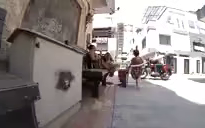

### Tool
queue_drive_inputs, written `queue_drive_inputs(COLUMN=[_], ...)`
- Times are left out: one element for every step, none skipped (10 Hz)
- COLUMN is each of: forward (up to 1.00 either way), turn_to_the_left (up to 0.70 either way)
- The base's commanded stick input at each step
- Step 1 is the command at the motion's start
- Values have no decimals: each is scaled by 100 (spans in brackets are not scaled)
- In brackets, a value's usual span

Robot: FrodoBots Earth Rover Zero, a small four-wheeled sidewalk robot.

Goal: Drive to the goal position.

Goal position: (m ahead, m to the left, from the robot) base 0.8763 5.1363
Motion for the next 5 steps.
queue_drive_inputs(forward=[0, 0, 0, 0, 0], turn_to_the_left=[-70, -70, -70, -70, -70])
